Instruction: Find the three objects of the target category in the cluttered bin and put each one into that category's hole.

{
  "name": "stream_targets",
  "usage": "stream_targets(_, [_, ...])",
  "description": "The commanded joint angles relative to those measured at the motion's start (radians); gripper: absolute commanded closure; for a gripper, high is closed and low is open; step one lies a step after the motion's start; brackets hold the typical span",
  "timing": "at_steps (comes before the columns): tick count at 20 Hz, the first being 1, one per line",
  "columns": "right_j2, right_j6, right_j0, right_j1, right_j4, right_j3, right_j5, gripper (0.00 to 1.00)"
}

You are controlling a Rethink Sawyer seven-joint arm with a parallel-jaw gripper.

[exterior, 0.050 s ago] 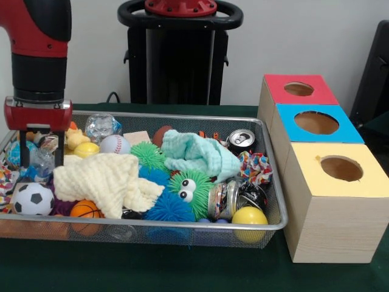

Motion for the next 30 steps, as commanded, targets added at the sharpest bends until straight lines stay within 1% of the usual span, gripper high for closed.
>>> stream_targets(1, [0.074, -0.055, -0.001, 0.071, -0.080, -0.062, -0.043, 0.00])
stream_targets(3, [0.065, -0.044, 0.009, 0.071, -0.090, -0.060, -0.050, 0.00])
stream_targets(8, [0.070, -0.046, 0.012, 0.062, -0.103, -0.055, -0.038, 0.00])
stream_targets(14, [0.070, -0.045, 0.008, 0.035, -0.111, -0.022, -0.027, 0.00])
stream_targets(15, [0.081, -0.054, -0.002, 0.035, -0.108, -0.017, -0.019, 1.00])
stream_targets(21, [0.112, -0.092, -0.029, 0.038, -0.105, -0.007, 0.004, 1.00])
stream_targets(25, [0.102, -0.073, -0.018, 0.036, -0.115, -0.007, -0.003, 1.00])
stream_targets(30, [0.095, -0.061, -0.013, 0.028, -0.110, -0.011, 0.000, 1.00])
